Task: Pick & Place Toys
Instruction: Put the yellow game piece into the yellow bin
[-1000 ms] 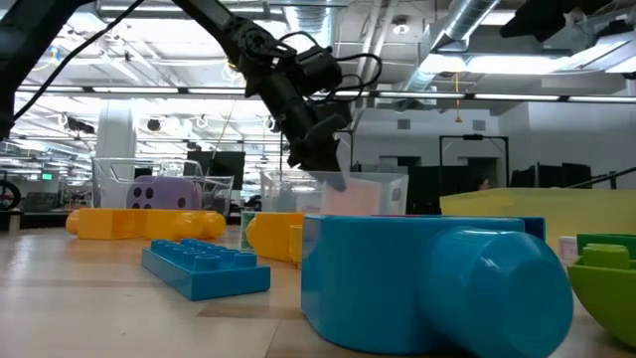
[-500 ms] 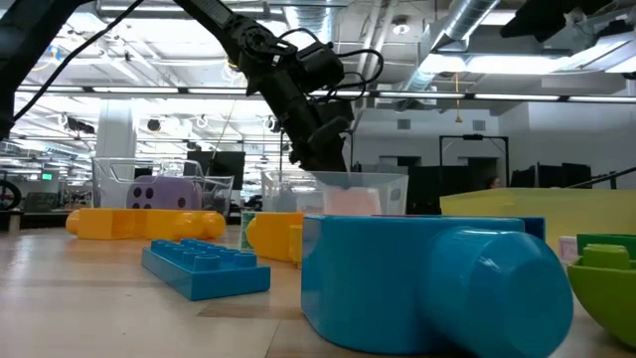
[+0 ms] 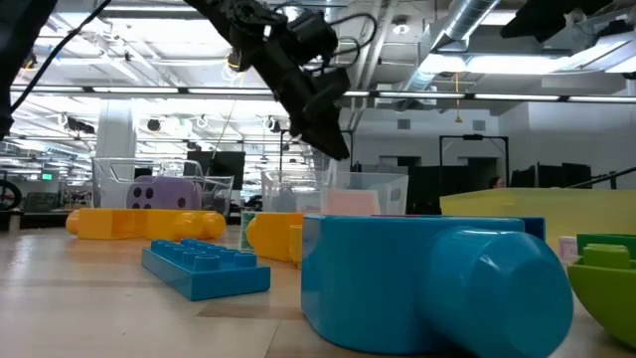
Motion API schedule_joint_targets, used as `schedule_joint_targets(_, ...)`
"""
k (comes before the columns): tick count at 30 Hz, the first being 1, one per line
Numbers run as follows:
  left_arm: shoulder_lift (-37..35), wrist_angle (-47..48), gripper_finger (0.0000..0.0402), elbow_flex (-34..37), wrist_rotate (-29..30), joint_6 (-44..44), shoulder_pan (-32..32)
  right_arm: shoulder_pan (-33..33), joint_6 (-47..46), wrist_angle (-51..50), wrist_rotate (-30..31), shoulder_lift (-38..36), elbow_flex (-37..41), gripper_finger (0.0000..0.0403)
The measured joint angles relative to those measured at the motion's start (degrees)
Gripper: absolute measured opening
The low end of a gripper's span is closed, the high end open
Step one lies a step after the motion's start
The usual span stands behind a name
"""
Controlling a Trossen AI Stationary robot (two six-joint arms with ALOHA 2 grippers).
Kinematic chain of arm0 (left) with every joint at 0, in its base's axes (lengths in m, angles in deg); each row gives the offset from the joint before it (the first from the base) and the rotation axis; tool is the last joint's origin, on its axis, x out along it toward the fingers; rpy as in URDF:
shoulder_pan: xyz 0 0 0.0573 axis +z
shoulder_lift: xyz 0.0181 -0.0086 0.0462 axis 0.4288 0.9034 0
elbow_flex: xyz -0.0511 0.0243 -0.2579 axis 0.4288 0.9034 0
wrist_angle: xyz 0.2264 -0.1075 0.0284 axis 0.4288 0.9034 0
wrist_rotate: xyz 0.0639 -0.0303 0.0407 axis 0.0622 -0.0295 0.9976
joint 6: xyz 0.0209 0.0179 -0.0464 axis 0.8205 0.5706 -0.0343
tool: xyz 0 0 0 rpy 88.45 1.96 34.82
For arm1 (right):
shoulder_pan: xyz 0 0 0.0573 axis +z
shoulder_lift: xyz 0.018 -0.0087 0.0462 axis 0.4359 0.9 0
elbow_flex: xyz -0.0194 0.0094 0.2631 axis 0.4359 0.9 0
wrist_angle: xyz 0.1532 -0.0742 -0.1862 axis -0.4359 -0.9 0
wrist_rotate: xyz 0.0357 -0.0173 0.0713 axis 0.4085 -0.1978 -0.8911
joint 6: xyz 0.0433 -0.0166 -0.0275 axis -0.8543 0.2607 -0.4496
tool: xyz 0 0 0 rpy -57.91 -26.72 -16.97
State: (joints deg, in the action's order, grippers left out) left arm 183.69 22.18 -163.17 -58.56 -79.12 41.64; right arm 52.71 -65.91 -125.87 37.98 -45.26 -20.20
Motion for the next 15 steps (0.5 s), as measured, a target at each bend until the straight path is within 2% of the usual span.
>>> schedule_joint_targets(5, -1.0, 5.0, 0.0062, 0.0, -0.5, -0.5, -2.5, 0.0, 0.0, 0.0, 0.0, 0.0, 0.0, 0.0175)
schedule_joint_targets(8, -1.1, 6.5, 0.0011, 0.0, -3.5, -2.0, -3.9, 0.0, 0.0, 0.0, 0.0, 0.0, 0.0, 0.0175)
schedule_joint_targets(15, -1.1, 8.0, 0.0001, 0.0, -2.4, -3.3, -7.1, 0.0, 0.0, 0.2, 0.0, 0.0, 0.0, 0.0175)
